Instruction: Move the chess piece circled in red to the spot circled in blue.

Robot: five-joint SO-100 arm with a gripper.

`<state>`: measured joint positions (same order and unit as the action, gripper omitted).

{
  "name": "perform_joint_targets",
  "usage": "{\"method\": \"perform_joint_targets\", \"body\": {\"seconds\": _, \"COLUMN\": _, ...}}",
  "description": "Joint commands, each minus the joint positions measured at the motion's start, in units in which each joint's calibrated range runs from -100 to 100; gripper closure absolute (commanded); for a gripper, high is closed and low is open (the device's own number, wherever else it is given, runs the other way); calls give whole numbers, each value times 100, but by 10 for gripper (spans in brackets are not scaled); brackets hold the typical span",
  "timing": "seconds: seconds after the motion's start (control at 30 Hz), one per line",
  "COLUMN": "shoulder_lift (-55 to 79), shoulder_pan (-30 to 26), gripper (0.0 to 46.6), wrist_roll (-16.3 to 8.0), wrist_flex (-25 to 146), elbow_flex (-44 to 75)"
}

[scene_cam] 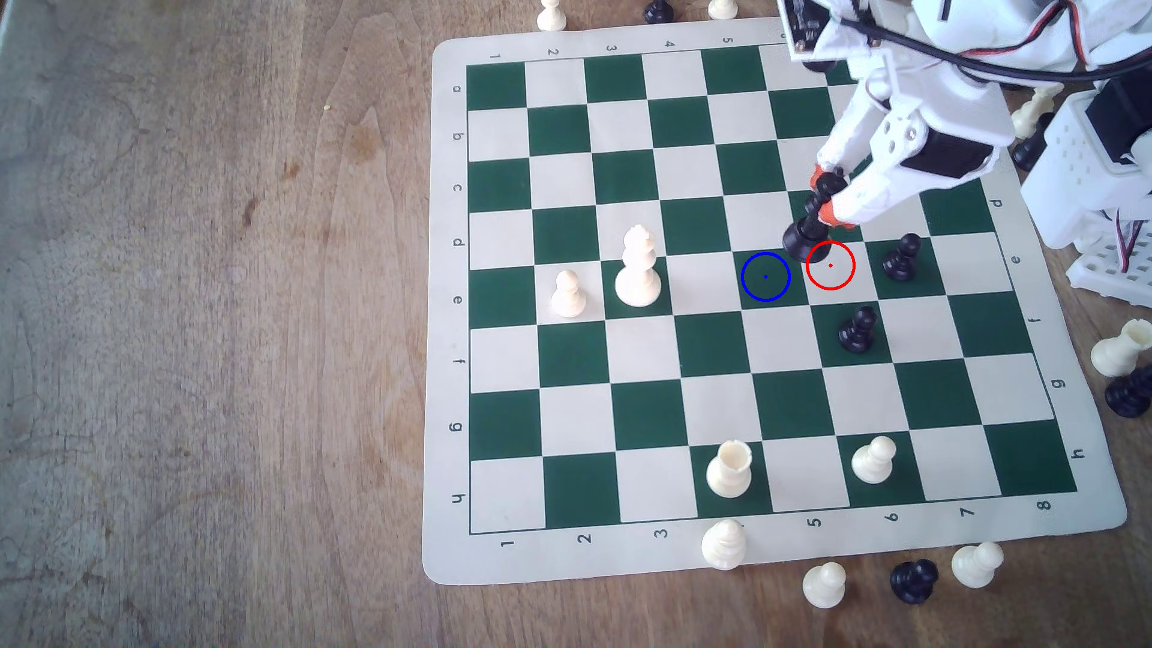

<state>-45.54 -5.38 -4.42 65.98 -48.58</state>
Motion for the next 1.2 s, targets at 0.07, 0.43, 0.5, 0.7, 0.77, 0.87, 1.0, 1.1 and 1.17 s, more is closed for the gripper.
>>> {"method": "perform_joint_targets", "body": {"seconds": 0.07, "shoulder_lift": 420, "shoulder_pan": -170, "gripper": 464, "wrist_roll": -44, "wrist_flex": -29, "elbow_flex": 932}}
{"method": "perform_joint_targets", "body": {"seconds": 0.43, "shoulder_lift": 1897, "shoulder_pan": 128, "gripper": 464, "wrist_roll": -10, "wrist_flex": -881, "elbow_flex": 850}}
{"method": "perform_joint_targets", "body": {"seconds": 0.5, "shoulder_lift": 1982, "shoulder_pan": 167, "gripper": 464, "wrist_roll": -5, "wrist_flex": -930, "elbow_flex": 841}}
{"method": "perform_joint_targets", "body": {"seconds": 0.7, "shoulder_lift": 2211, "shoulder_pan": 315, "gripper": 464, "wrist_roll": 10, "wrist_flex": -1004, "elbow_flex": 805}}
{"method": "perform_joint_targets", "body": {"seconds": 0.77, "shoulder_lift": 2219, "shoulder_pan": 315, "gripper": 464, "wrist_roll": 10, "wrist_flex": -1004, "elbow_flex": 760}}
{"method": "perform_joint_targets", "body": {"seconds": 0.87, "shoulder_lift": 2262, "shoulder_pan": 323, "gripper": 464, "wrist_roll": 10, "wrist_flex": -1069, "elbow_flex": 723}}
{"method": "perform_joint_targets", "body": {"seconds": 1.0, "shoulder_lift": 2279, "shoulder_pan": 300, "gripper": 464, "wrist_roll": -10, "wrist_flex": -1159, "elbow_flex": 687}}
{"method": "perform_joint_targets", "body": {"seconds": 1.1, "shoulder_lift": 2270, "shoulder_pan": 261, "gripper": 464, "wrist_roll": -10, "wrist_flex": -1168, "elbow_flex": 696}}
{"method": "perform_joint_targets", "body": {"seconds": 1.17, "shoulder_lift": 2296, "shoulder_pan": 276, "gripper": 464, "wrist_roll": 0, "wrist_flex": -1176, "elbow_flex": 687}}
